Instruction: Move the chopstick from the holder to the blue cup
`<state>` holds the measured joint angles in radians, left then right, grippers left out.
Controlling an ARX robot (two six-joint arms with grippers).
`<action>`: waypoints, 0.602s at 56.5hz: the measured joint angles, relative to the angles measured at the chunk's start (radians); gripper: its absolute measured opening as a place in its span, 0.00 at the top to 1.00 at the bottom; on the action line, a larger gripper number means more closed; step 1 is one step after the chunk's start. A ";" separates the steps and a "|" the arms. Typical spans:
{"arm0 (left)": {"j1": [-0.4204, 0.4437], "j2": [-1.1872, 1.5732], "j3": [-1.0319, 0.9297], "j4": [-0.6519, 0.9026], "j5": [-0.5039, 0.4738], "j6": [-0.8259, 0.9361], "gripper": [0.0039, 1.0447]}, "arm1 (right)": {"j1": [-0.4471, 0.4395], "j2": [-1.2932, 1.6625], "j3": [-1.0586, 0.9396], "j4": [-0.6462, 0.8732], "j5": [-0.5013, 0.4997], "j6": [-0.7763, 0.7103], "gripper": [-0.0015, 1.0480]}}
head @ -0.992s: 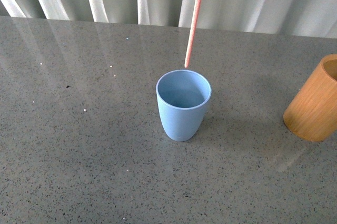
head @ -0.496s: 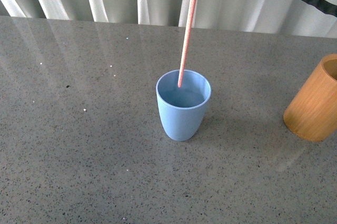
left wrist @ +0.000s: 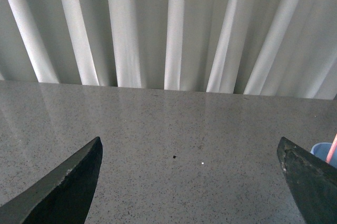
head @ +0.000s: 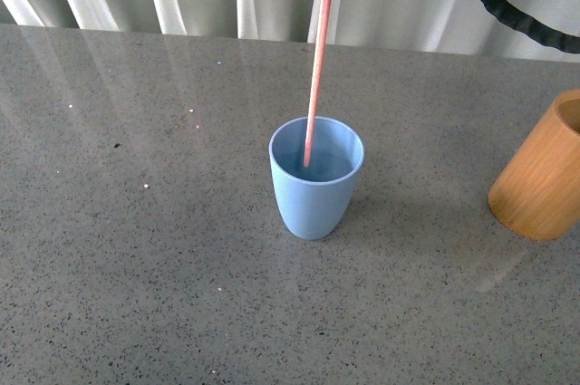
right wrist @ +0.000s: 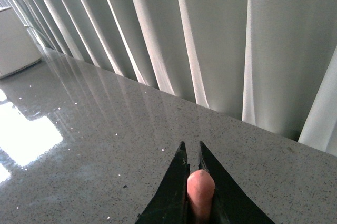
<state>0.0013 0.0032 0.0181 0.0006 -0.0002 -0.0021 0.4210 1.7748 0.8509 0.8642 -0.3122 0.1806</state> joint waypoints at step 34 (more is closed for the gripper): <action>0.000 0.000 0.000 0.000 0.000 0.000 0.06 | -0.195 -0.234 -0.108 0.026 0.098 -0.105 0.10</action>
<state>0.0013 0.0032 0.0181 0.0006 -0.0002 -0.0021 0.2260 1.5410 0.7425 0.8898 -0.2142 0.0753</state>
